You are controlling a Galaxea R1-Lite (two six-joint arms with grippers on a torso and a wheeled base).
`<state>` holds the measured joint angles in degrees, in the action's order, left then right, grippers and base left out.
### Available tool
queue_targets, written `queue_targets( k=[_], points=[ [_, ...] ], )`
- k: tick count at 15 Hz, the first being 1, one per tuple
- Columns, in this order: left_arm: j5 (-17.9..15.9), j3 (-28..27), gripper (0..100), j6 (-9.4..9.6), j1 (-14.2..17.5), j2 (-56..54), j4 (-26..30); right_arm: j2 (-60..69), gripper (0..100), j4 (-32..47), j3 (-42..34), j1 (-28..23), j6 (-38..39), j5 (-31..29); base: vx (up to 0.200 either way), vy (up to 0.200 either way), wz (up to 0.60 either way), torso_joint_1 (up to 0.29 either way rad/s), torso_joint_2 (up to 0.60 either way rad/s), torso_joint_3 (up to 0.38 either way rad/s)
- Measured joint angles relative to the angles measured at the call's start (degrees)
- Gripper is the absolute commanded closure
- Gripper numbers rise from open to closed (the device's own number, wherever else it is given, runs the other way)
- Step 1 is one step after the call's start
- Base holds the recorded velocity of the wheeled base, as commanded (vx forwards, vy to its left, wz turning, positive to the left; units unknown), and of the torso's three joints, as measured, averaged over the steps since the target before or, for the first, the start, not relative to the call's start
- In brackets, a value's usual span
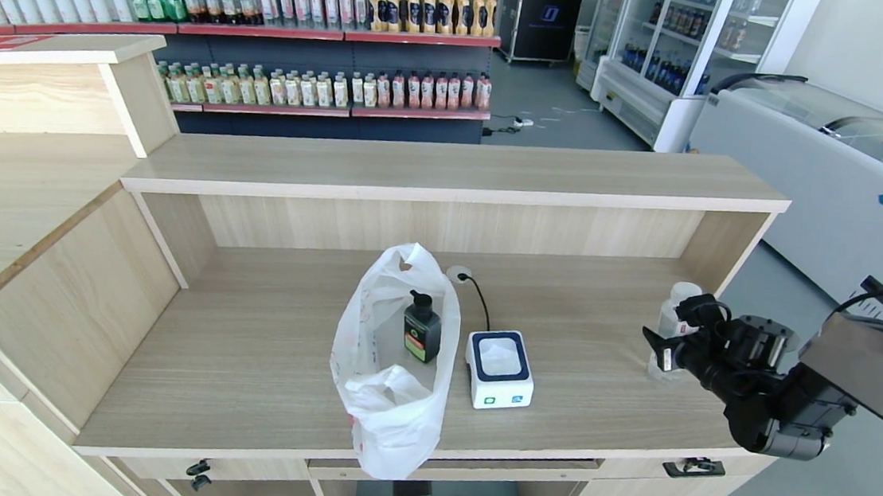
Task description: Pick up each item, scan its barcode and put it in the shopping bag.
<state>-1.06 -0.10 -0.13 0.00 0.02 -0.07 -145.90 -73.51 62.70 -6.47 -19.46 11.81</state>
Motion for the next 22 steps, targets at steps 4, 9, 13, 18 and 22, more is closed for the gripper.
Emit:
queue_targets(
  k=[4,9,13,18,22],
  points=[
    [0.00,0.00,0,-0.02,0.00,0.00,0.00,0.37,100,0.18,0.65,0.20,0.05,-0.11,0.000,0.000,0.00,0.000,0.00,0.000],
    [0.00,0.00,0,-0.02,0.00,0.00,0.00,5.46,100,1.11,-0.46,1.88,4.66,-0.07,0.000,0.000,0.00,0.000,0.00,0.000],
    [0.00,0.00,0,-0.02,0.00,0.00,0.00,20.18,100,19.21,-2.17,4.96,18.13,0.11,0.000,0.000,0.00,0.000,0.00,0.000],
    [0.00,0.00,0,-0.02,0.00,0.00,0.00,48.80,100,49.92,-2.08,13.23,38.25,9.31,0.000,0.000,0.00,0.000,0.00,0.000],
    [0.00,0.00,0,-0.02,0.00,0.00,0.00,64.50,100,61.53,-2.26,23.44,44.19,18.79,0.000,0.000,0.00,0.000,0.00,0.000]
  ],
)
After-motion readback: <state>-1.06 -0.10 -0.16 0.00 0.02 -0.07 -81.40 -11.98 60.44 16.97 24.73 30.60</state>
